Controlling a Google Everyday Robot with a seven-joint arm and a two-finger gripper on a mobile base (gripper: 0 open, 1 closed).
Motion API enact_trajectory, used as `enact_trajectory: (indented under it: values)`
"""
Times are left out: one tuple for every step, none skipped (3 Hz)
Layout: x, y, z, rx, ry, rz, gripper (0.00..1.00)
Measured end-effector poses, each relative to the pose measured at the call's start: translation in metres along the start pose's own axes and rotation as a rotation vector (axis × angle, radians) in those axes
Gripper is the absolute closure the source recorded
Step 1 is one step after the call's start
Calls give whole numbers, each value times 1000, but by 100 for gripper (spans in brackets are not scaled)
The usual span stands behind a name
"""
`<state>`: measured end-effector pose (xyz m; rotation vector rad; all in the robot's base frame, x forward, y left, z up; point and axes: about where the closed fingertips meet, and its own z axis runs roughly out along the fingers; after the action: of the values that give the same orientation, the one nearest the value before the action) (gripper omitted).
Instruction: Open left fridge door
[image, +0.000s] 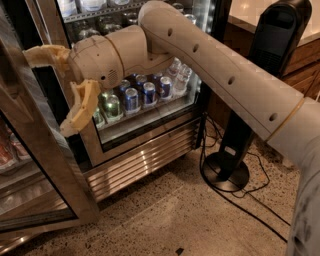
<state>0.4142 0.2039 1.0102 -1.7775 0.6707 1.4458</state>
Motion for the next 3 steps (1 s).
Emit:
enact_trajectory:
  values:
    - [0,0,0,0,0,0,0]
    - [0,2,-3,0,0,0,0]
    - [4,8,1,-35,-3,17,0]
